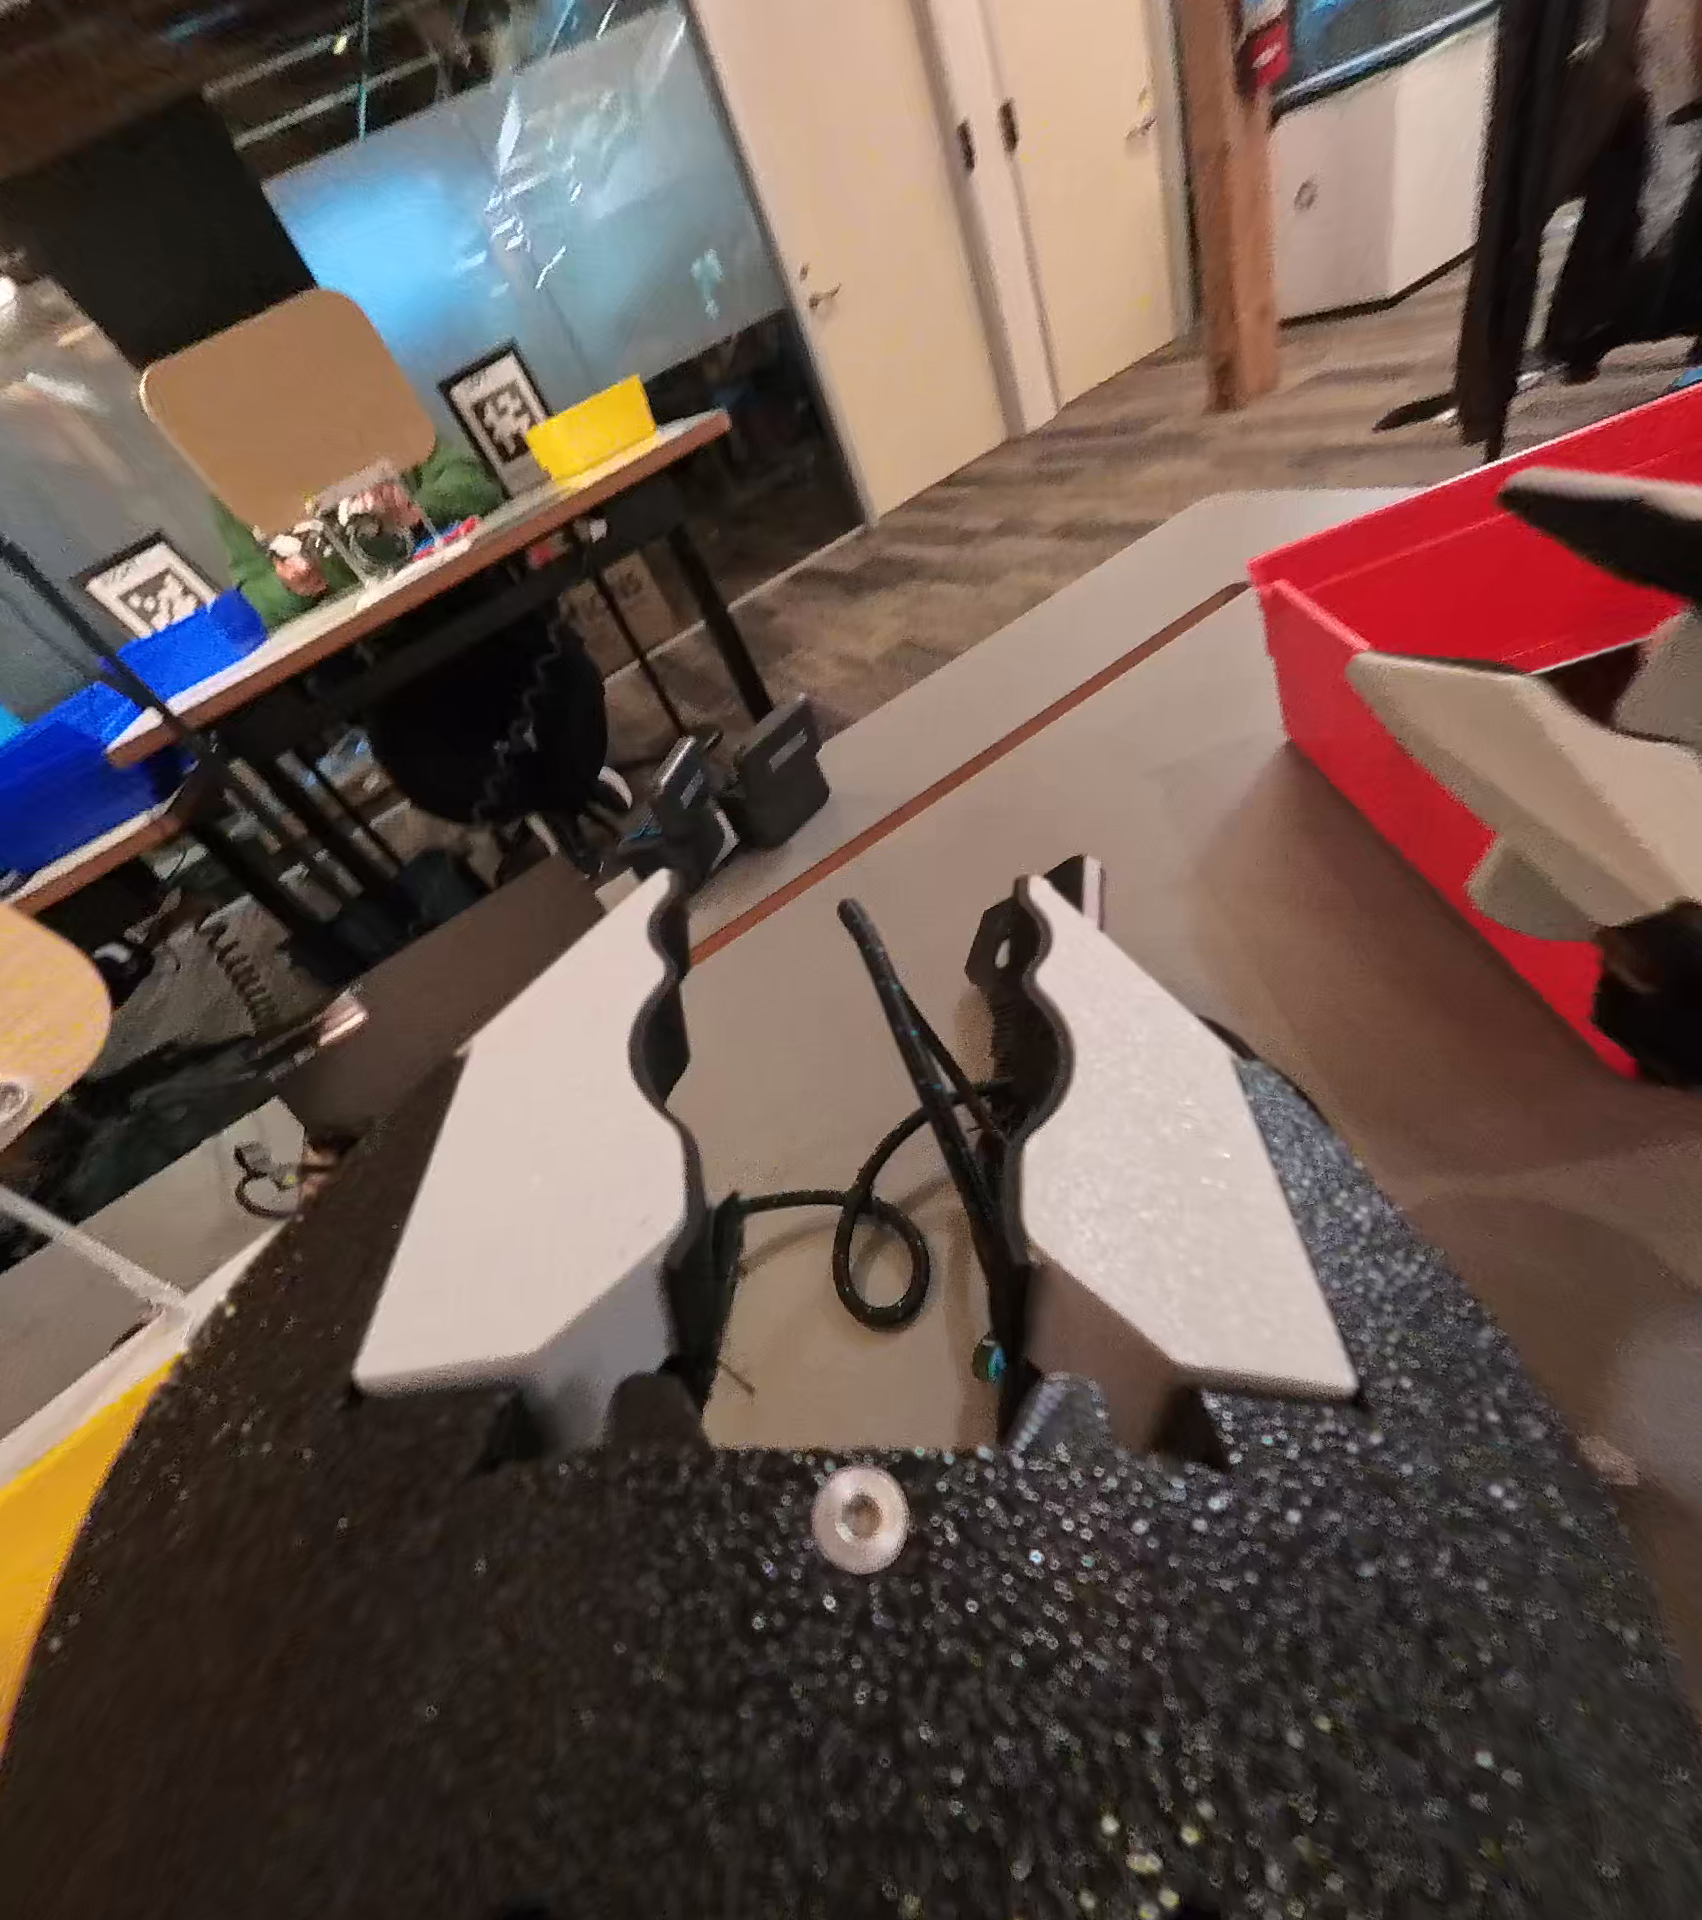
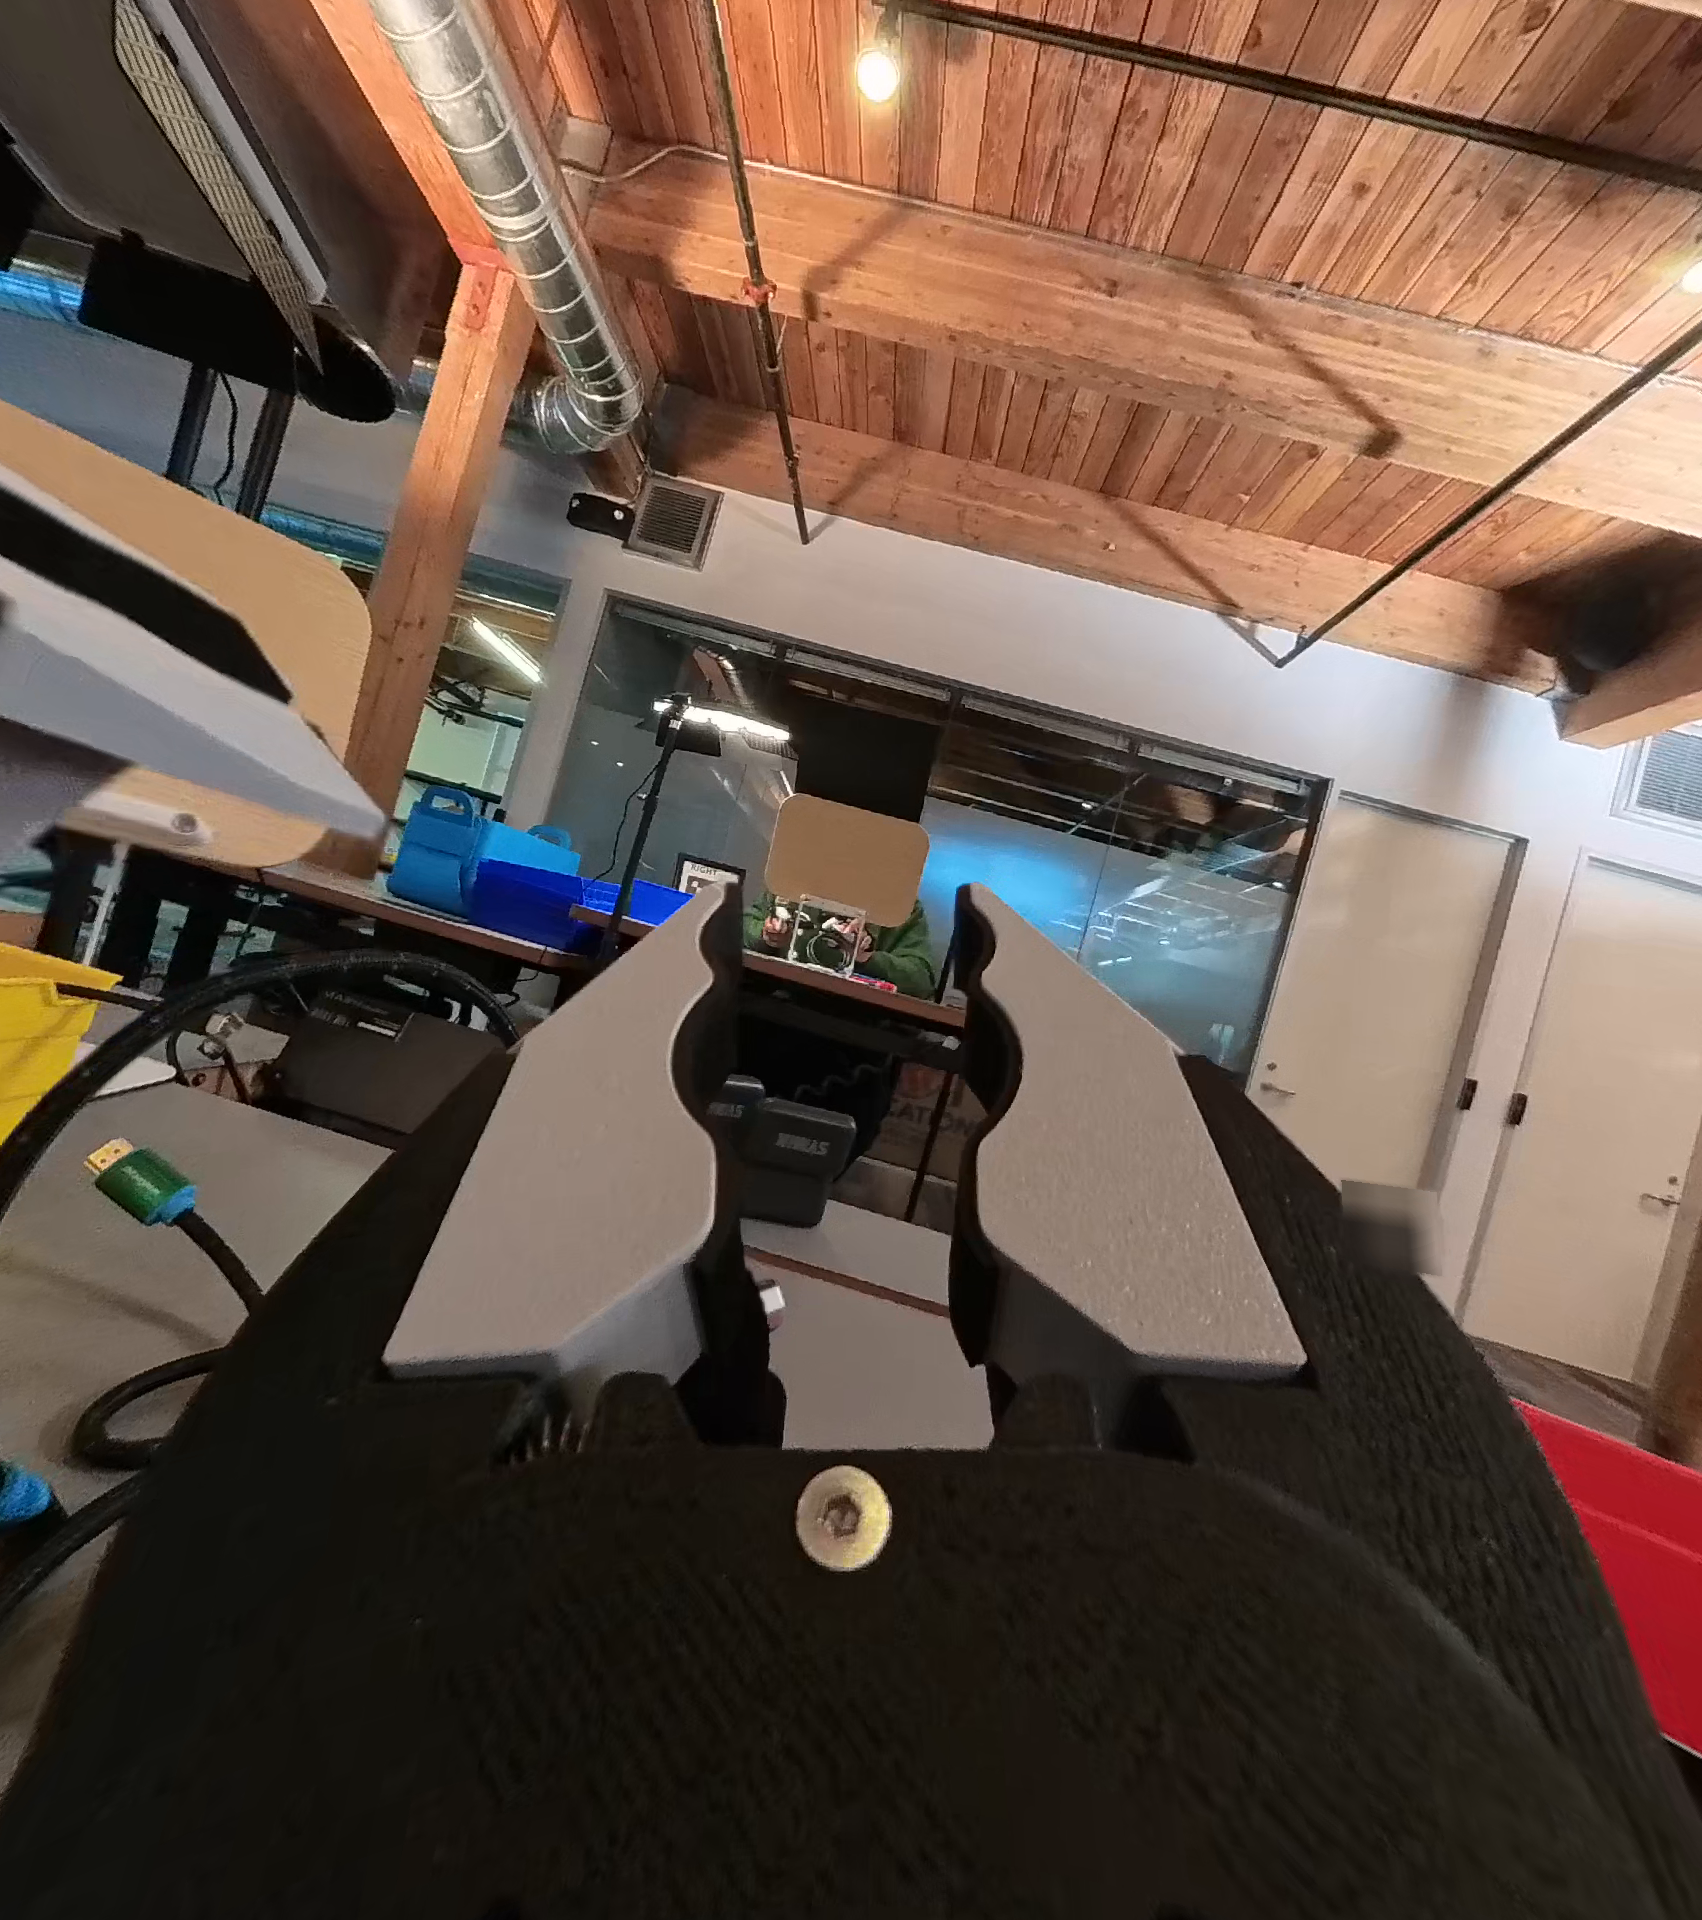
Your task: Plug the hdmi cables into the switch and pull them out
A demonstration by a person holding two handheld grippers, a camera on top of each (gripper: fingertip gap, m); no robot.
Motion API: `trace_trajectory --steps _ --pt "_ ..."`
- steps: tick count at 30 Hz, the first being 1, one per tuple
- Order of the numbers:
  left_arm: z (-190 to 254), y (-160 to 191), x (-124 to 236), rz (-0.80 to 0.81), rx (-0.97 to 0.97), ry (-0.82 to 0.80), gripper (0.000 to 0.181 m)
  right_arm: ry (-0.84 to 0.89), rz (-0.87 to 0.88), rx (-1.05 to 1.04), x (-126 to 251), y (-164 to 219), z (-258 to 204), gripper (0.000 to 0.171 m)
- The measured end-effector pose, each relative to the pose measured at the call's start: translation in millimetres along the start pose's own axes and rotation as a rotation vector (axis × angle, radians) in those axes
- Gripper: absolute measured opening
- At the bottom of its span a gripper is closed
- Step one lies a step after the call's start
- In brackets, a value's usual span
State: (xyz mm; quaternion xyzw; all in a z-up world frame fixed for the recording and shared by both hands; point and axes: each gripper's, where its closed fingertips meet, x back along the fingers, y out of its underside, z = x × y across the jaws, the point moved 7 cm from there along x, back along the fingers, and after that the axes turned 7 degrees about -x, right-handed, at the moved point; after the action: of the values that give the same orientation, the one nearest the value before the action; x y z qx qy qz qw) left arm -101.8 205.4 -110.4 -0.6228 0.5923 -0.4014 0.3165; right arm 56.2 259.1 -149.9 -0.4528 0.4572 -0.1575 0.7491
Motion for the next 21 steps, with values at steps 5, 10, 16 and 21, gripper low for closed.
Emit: trace_trajectory --steps 5,10,16,21 --pt "-18.4 -13.0 37.4 0.147 -0.016 -0.064 0.054 -0.025 -0.016 0.033 -2.0 1.0 -4.2 0.040" --pt "-33.7 -2.8 64.1 0.184 0.076 -0.048 0.052 -0.094 -0.323 -0.037 -29.4 6.8 4.6 0.040" --pt "-30.7 32.6 57.0 0.153 0.079 -0.064 0.050 -0.272 -1.129 -0.487 -98.1 66.5 36.2 0.060" --pt "-18.6 46.6 51.0 0.143 0.119 0.015 0.050 -0.350 -1.555 -0.755 -112.0 128.4 34.1 0.062"
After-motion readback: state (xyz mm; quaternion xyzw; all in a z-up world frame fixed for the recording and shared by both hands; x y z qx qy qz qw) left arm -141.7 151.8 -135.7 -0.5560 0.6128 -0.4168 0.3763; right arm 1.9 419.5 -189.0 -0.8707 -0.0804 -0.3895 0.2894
